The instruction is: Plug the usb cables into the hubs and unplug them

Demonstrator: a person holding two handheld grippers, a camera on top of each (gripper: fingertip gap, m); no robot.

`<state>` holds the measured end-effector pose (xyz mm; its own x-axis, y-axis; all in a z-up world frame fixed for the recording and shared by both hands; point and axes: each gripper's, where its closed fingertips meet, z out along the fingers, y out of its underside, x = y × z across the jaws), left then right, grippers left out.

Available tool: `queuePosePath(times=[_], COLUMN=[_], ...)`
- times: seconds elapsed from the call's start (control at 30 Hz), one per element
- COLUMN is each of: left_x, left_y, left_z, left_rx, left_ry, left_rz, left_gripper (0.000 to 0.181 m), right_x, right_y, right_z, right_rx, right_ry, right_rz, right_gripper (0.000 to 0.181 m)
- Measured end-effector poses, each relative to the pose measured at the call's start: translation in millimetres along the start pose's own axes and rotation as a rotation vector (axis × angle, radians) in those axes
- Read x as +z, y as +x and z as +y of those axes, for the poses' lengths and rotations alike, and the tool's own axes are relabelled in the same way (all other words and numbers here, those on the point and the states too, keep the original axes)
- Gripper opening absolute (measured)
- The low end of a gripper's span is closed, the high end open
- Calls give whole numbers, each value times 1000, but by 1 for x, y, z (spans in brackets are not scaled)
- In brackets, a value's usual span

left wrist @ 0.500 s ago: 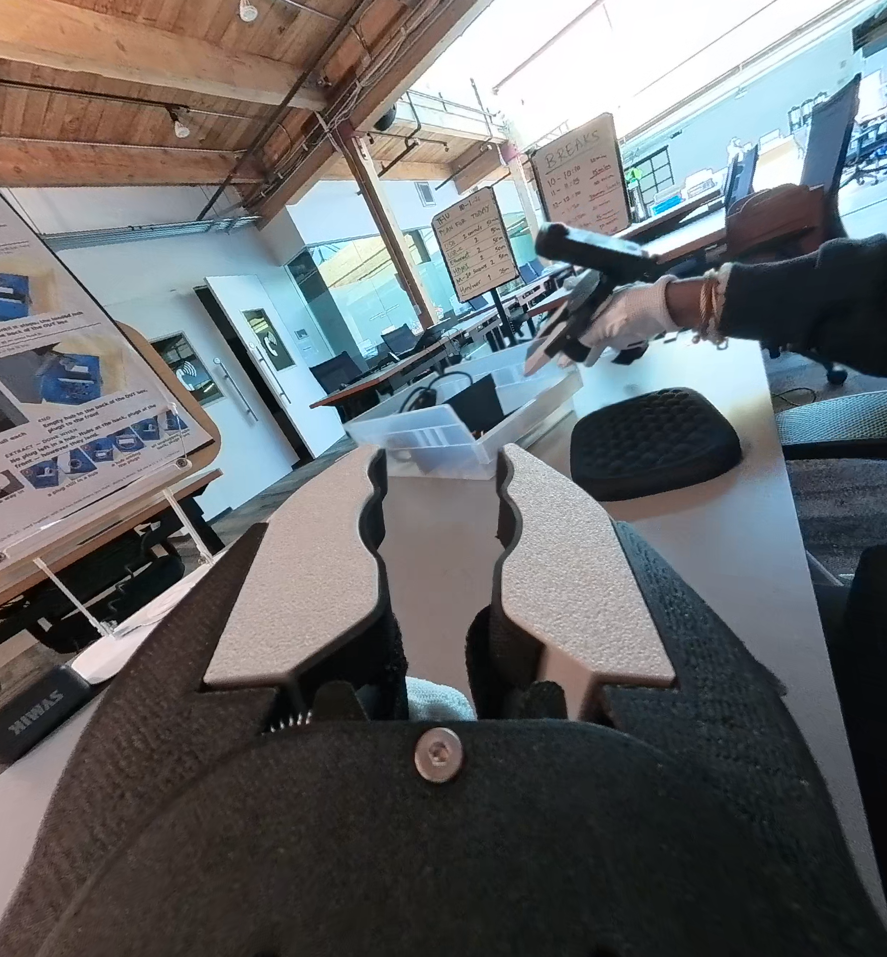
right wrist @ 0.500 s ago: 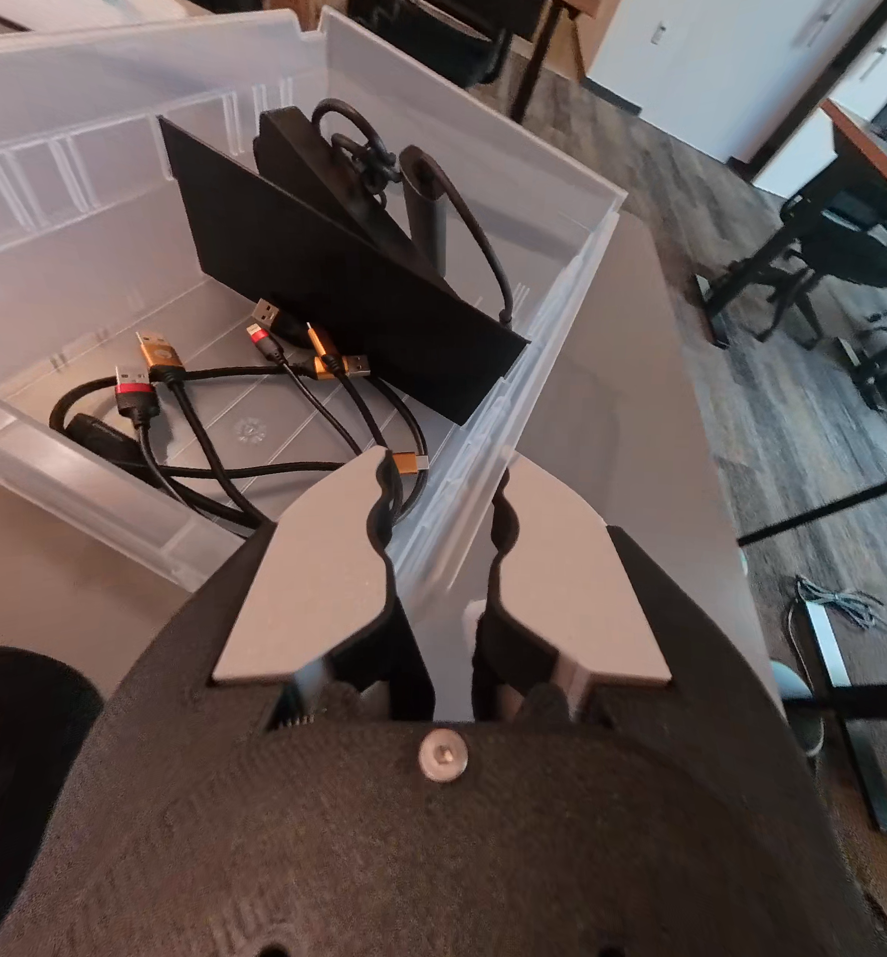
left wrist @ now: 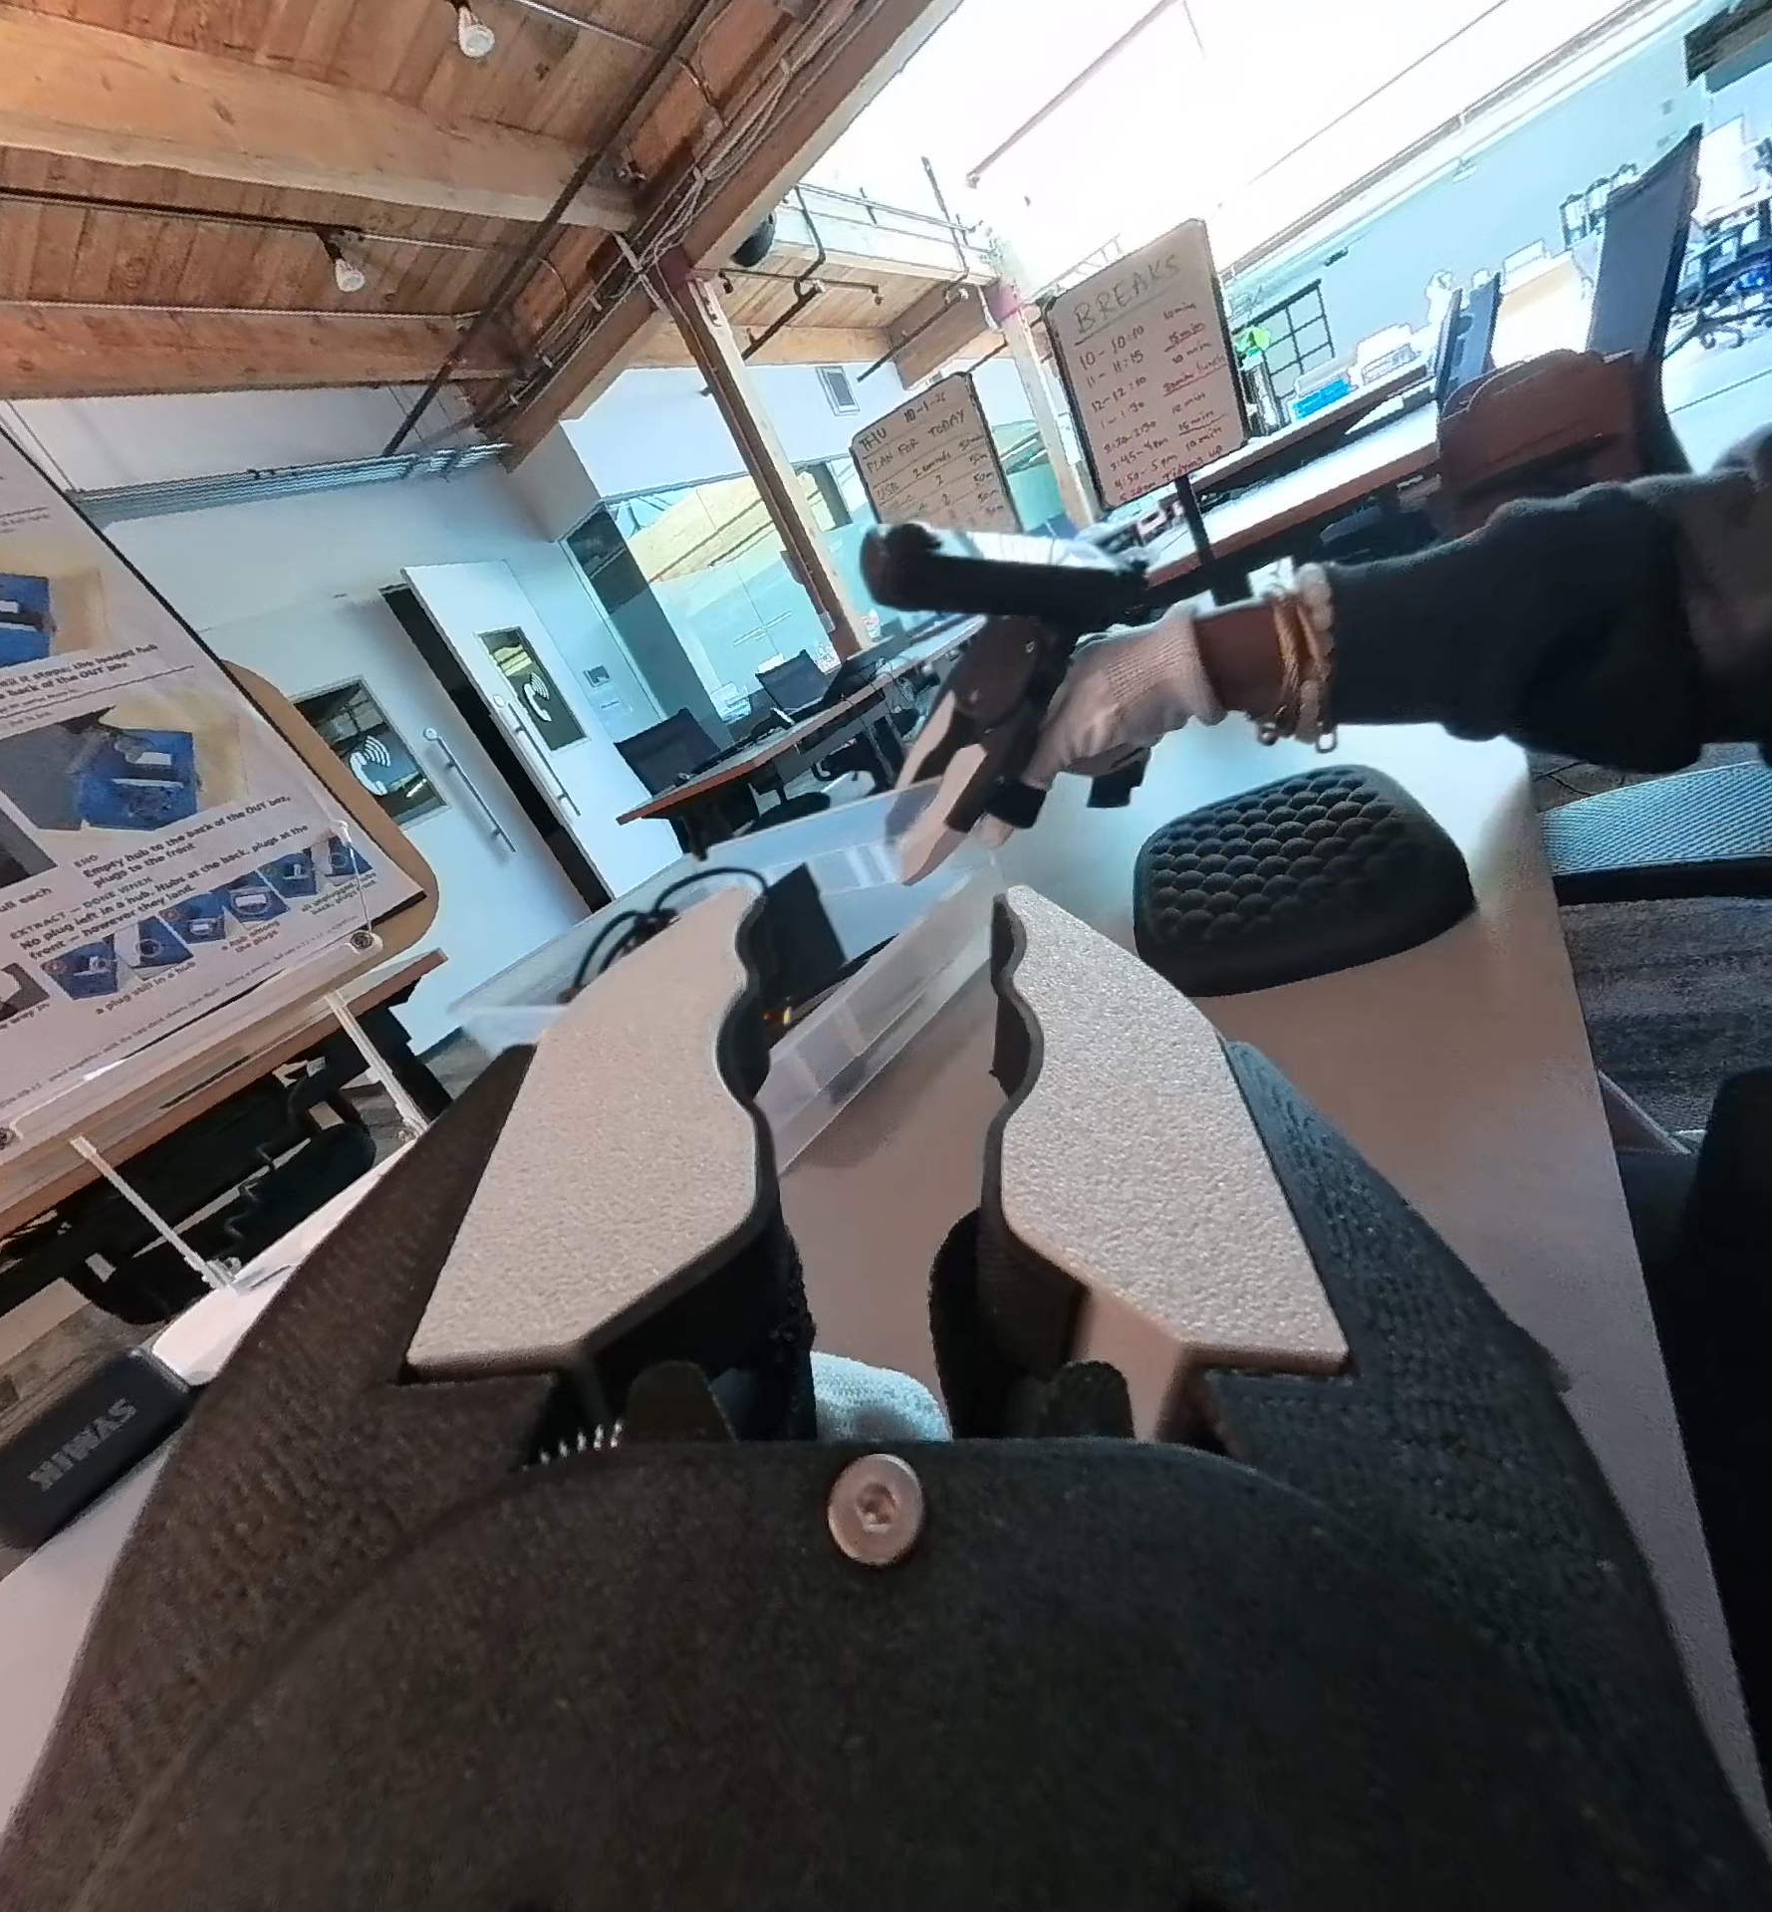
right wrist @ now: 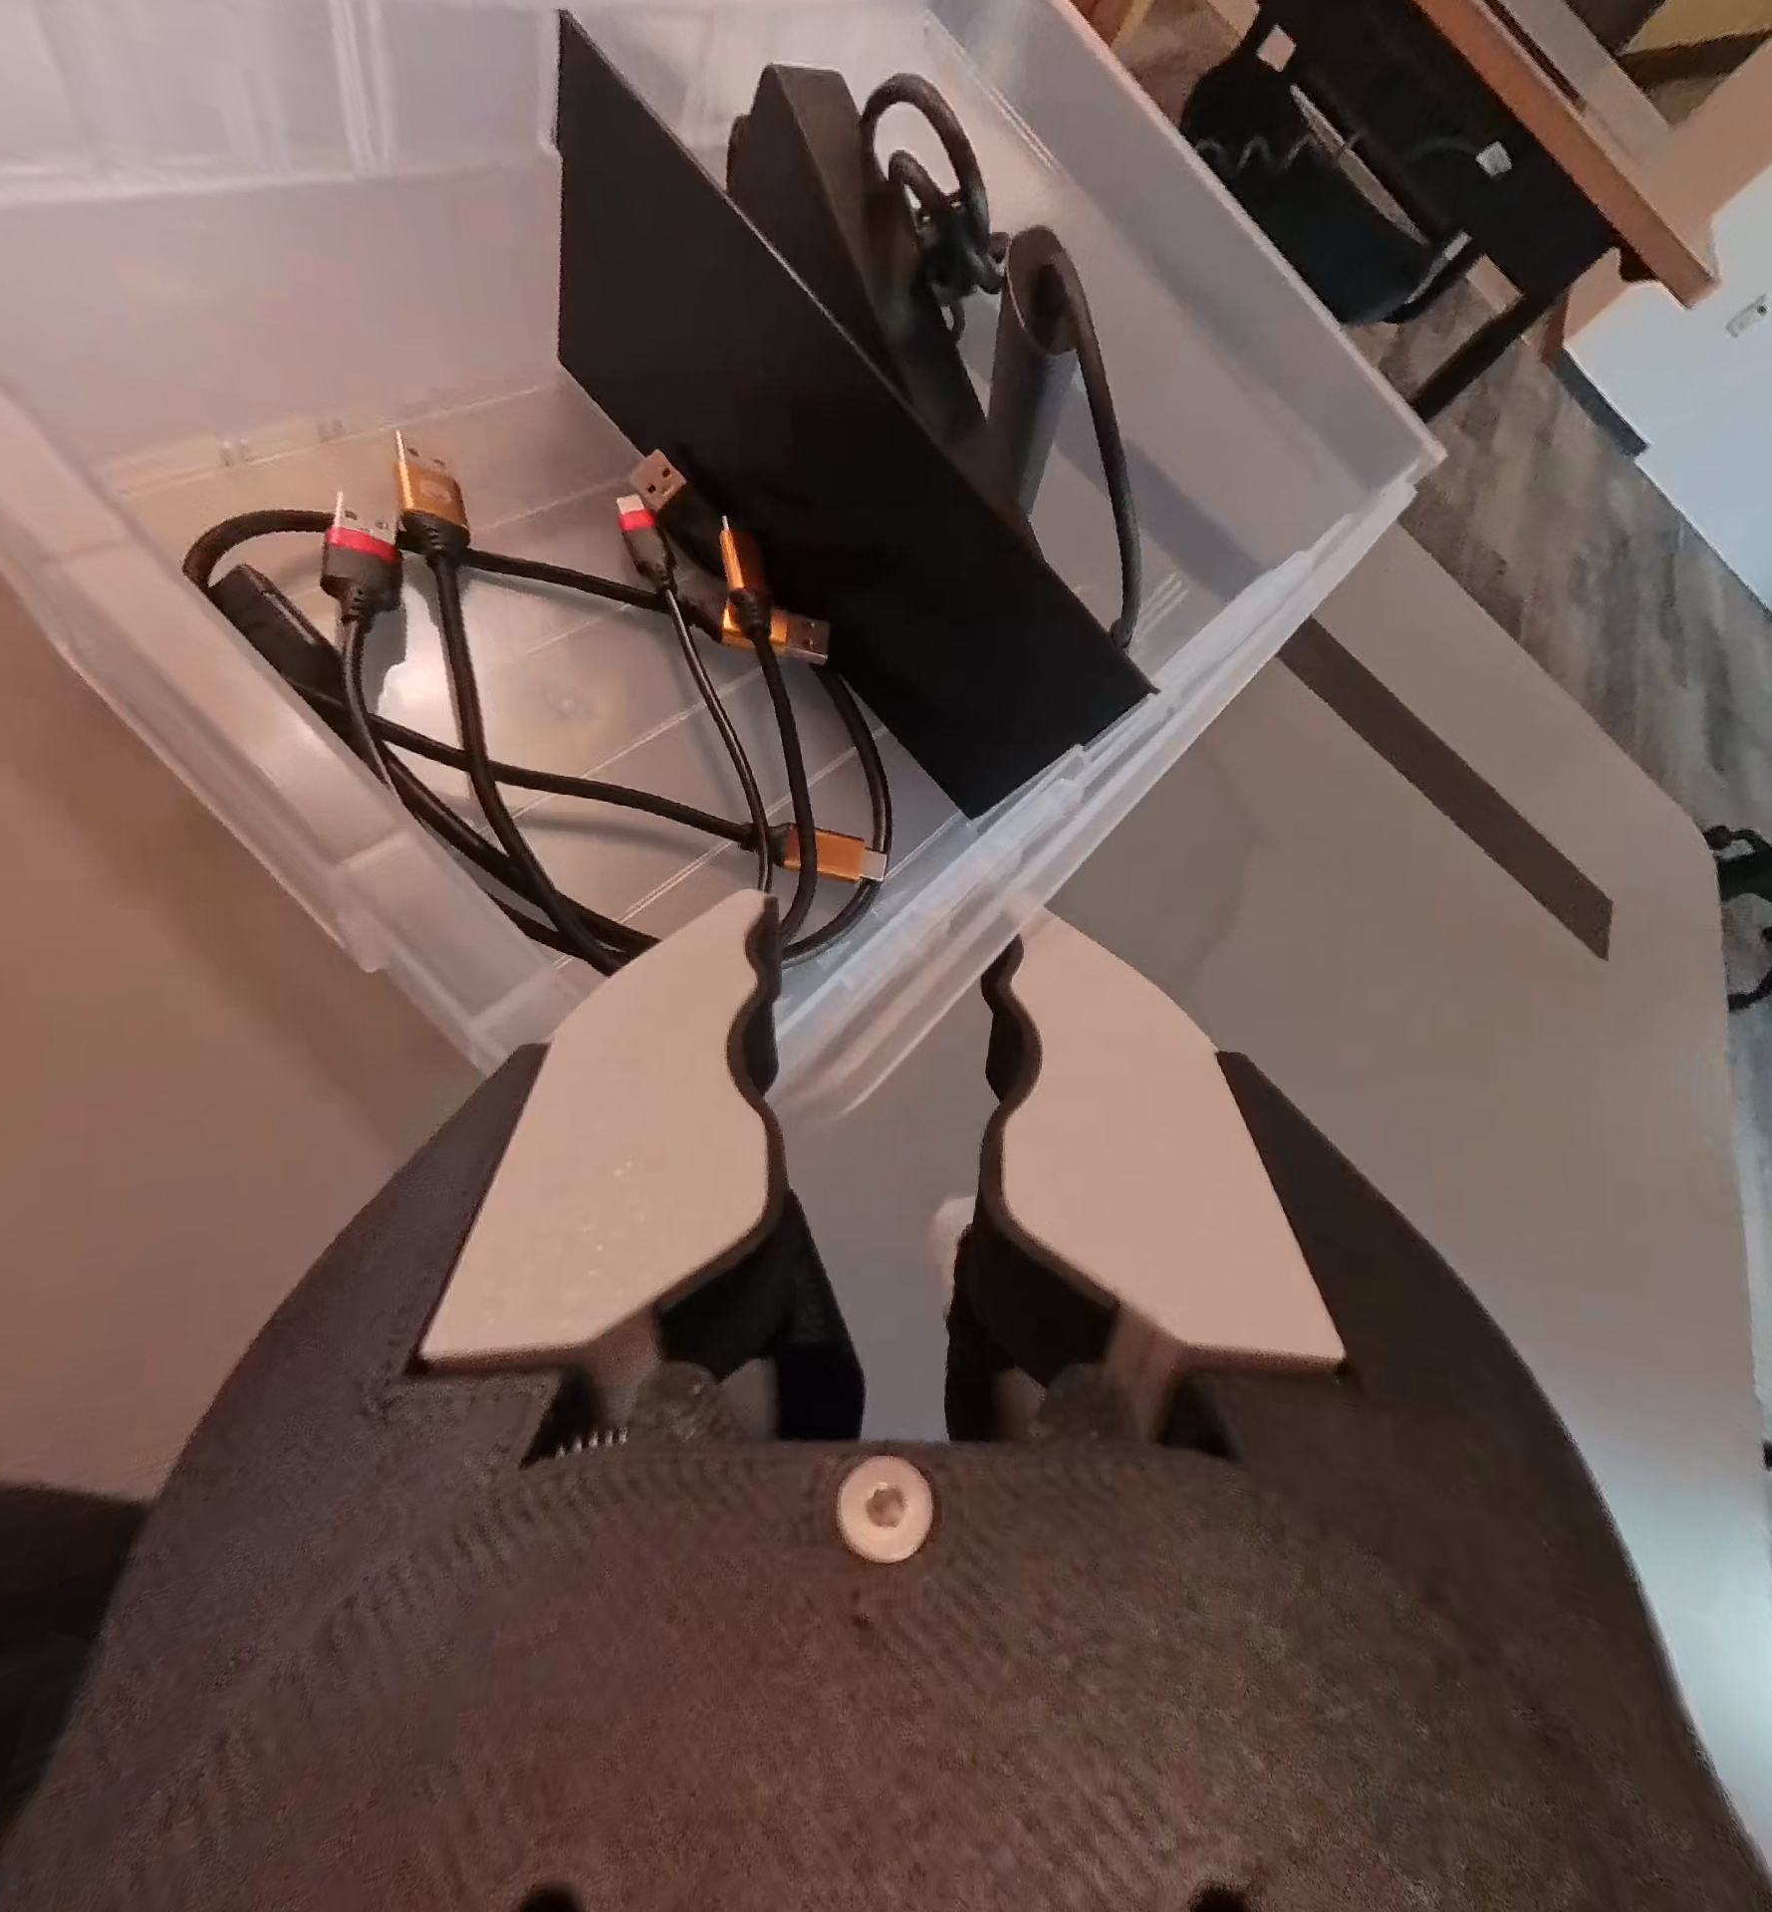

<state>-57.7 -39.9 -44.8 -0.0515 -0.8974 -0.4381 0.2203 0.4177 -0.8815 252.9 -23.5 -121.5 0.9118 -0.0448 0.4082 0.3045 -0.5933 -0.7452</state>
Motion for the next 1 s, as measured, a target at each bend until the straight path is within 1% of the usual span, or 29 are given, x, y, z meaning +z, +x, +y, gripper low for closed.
queuePosePath(times=[0.1,0.27,0.57,0.77,1.0], left_x=[0,0,1,2,2], left_y=[1,3,7,9,10], left_z=[0,0,1,2,3], left_rx=[1,13,32,41,49], left_ry=[2,-2,-15,-24,-29], left_rz=[6,11,29,38,44], left_gripper=[40,40,39,39,39], right_x=[12,27,51,62,71], right_y=[-17,-48,-112,-156,-195], right_z=[-18,-44,-97,-129,-158], right_rx=[-23,-107,-202,-259,-296], right_ry=[28,28,82,123,169], right_rz=[-50,-110,-216,-278,-341], right_gripper=[37,39,40,41,41])
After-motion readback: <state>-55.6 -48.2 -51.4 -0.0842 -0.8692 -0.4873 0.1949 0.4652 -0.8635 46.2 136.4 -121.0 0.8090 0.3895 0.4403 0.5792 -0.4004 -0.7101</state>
